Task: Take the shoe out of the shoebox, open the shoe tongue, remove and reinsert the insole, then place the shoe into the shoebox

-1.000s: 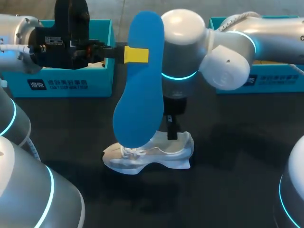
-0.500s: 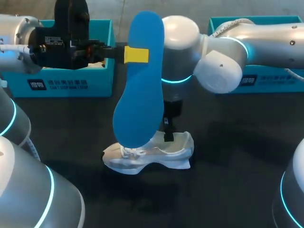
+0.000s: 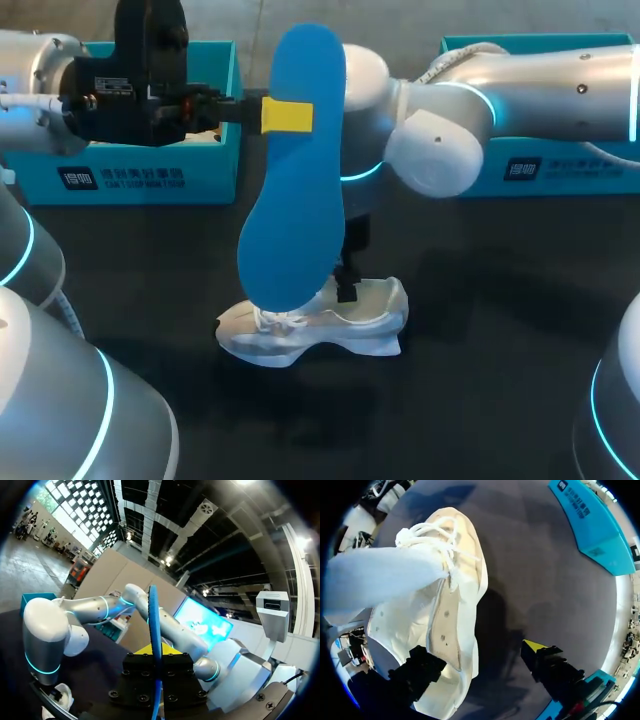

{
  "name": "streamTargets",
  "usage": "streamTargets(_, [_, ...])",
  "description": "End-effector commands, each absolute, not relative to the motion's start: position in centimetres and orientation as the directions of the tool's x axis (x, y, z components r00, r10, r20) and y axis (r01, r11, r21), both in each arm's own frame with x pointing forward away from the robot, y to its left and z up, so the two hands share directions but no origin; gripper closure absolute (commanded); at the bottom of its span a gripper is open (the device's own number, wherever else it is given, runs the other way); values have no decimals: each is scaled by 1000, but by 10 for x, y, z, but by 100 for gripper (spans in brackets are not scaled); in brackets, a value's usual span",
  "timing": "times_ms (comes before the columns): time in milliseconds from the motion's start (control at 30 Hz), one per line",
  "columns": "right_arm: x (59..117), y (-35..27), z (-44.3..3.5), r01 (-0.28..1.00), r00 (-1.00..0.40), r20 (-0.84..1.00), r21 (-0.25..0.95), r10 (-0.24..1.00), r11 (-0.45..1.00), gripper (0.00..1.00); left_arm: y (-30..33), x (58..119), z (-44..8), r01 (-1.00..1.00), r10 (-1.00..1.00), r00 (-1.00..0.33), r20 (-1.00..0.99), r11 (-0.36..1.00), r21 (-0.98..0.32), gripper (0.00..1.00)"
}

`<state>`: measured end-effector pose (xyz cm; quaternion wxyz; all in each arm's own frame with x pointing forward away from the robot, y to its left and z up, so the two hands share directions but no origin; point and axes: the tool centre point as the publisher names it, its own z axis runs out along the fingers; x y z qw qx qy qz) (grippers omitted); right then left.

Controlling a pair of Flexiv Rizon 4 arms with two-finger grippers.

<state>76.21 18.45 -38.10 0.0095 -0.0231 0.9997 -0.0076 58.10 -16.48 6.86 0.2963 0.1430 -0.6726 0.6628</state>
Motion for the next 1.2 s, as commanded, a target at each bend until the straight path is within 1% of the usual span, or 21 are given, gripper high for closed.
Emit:
streamTargets(33, [763,188,-386,-41,-999,-15,-19,-41,999,100,-166,581,68,-585,202,-783,588,80,-807,100])
streamTargets(533, [758,180,-382,-17,-1000,-15,-4,-17,1000,100,-166,581,68,-585,202,-783,588,80,-807,100])
streamTargets(667, [756,177,-376,9,-1000,-10,-8,9,1000,100,-166,581,68,-585,202,-783,588,80,-807,100])
streamTargets(900, [753,171,-366,105,-994,18,-14,105,994,100,-166,581,68,-585,202,-783,588,80,-807,100])
streamTargets(1200, [750,159,-354,298,-953,55,9,297,955,100,-166,581,68,-585,202,-783,588,80,-807,100])
